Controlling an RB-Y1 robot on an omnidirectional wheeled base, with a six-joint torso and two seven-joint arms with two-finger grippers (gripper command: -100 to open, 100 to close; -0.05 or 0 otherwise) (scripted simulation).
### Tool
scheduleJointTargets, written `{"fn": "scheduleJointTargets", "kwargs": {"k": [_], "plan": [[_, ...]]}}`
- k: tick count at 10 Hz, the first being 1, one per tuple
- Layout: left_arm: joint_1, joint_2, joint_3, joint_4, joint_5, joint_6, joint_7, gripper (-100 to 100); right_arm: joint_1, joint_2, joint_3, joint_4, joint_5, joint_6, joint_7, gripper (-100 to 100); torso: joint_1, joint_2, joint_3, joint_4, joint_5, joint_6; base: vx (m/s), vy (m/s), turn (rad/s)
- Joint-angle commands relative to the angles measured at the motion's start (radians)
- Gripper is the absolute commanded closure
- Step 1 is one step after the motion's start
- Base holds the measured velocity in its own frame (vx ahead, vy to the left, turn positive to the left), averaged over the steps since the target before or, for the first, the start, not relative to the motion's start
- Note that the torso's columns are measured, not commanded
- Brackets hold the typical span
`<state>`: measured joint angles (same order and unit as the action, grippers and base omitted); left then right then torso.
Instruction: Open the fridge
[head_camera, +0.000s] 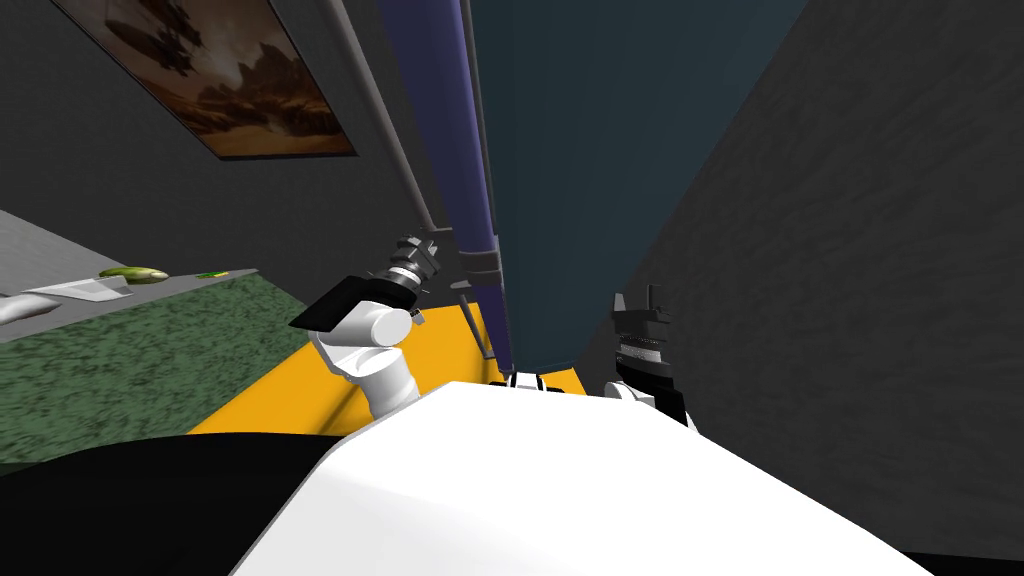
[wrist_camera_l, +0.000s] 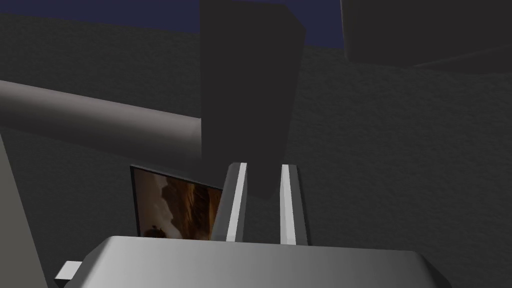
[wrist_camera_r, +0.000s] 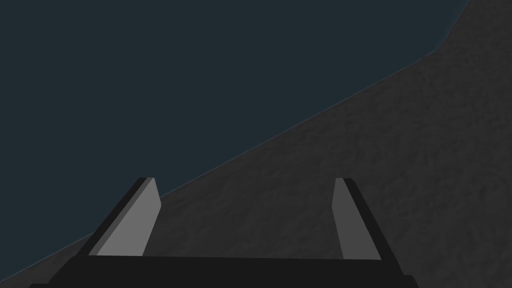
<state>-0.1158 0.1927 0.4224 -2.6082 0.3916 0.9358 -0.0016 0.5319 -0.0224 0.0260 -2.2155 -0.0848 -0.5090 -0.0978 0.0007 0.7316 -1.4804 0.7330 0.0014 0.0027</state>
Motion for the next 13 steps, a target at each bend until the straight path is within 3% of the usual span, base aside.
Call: {"fn": "scheduleJointTargets", "kwargs": {"k": [1, 6, 13], "plan": [[0.0, 0.001, 0.001, 0.04, 0.001, -0.001, -0.001, -100, 0.0, 0.0, 0.0, 0.0, 0.0, 0.0, 0.0, 0, 0.0, 0.0, 0.0, 0.002, -0.001, -0.002, -0.016, -0.011, 0.015], [-0.034, 0.023, 0.041, 0.145, 0.014, 0.05, 0.002, -100, 0.0, 0.0, 0.0, 0.0, 0.0, 0.0, 0.0, 0, 0.0, -0.01, -0.006, -0.004, 0.001, 0.002, 0.008, -0.036, 0.019], [-0.092, 0.065, 0.119, 0.136, 0.05, 0.167, 0.007, -100, 0.0, 0.0, 0.0, 0.0, 0.0, 0.0, 0.0, 0, -0.002, -0.013, -0.01, -0.004, -0.002, 0.005, 0.012, -0.057, 0.019]]}}
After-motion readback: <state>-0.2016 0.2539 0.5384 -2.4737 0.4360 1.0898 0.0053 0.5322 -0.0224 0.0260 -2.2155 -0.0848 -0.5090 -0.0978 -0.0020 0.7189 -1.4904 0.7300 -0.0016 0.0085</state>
